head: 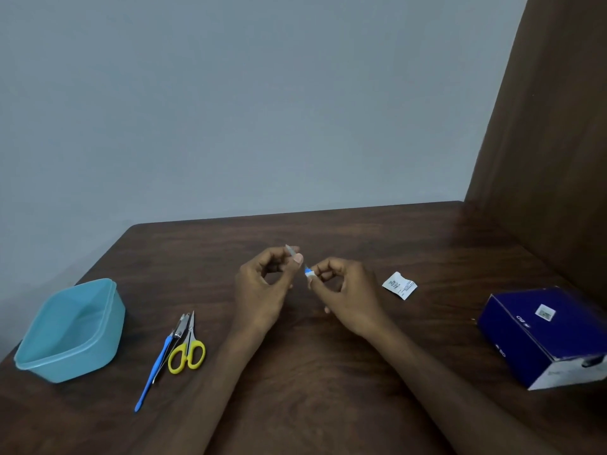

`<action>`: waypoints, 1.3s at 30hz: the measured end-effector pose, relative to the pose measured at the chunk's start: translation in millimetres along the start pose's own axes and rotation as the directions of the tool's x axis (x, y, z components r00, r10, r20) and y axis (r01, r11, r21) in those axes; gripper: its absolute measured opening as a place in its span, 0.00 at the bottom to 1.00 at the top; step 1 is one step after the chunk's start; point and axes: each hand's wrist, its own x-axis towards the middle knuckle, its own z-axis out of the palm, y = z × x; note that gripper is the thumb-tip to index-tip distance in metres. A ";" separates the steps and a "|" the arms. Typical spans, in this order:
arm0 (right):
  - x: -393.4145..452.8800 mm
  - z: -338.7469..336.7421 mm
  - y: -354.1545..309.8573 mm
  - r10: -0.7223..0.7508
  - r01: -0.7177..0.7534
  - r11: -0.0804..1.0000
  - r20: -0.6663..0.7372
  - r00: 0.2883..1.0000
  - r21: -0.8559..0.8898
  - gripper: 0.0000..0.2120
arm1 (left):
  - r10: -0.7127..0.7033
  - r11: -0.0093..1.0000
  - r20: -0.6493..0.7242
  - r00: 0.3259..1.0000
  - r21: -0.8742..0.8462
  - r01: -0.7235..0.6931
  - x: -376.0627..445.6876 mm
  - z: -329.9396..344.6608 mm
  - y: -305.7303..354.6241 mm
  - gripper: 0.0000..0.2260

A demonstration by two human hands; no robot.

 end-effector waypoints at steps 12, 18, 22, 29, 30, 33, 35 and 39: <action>9.3 -8.9 -2.2 0.189 -0.211 0.874 0.094 0.978 0.438 0.05 | -0.128 0.964 -0.055 0.990 -0.241 0.112 -1.1 2.3 6.2 0.04; 10.8 -13.8 -2.9 0.311 -0.238 0.744 -0.009 0.950 0.624 0.07 | -0.009 1.000 0.163 0.987 0.017 0.006 -8.0 0.1 8.7 0.07; 9.9 -10.3 -1.0 0.306 -0.236 0.766 -0.017 0.952 0.598 0.08 | 0.058 0.973 0.244 0.968 0.201 -0.109 -13.9 0.9 9.2 0.06; 7.6 -0.6 8.7 0.142 -0.148 0.941 0.043 0.989 0.305 0.06 | -0.083 0.994 0.175 0.981 0.083 0.069 -9.8 -3.7 2.7 0.03; 7.9 -0.6 9.8 0.128 -0.135 0.950 0.044 0.991 0.282 0.06 | -0.091 0.994 0.175 0.980 0.075 0.079 -10.2 -3.9 3.1 0.04; 8.3 -1.7 11.6 0.103 -0.110 0.967 0.042 0.994 0.230 0.05 | -0.105 0.994 0.185 0.977 0.053 0.097 -11.1 -4.1 4.7 0.06; 8.2 -1.8 10.7 0.106 -0.109 0.966 0.026 0.994 0.234 0.05 | -0.114 0.993 0.184 0.976 -0.009 0.118 -10.6 -4.1 6.1 0.11; 4.9 -2.5 8.8 0.121 -0.124 0.963 0.025 0.992 0.240 0.06 | -0.132 0.979 0.111 0.985 -0.143 0.147 -10.8 -7.5 7.6 0.19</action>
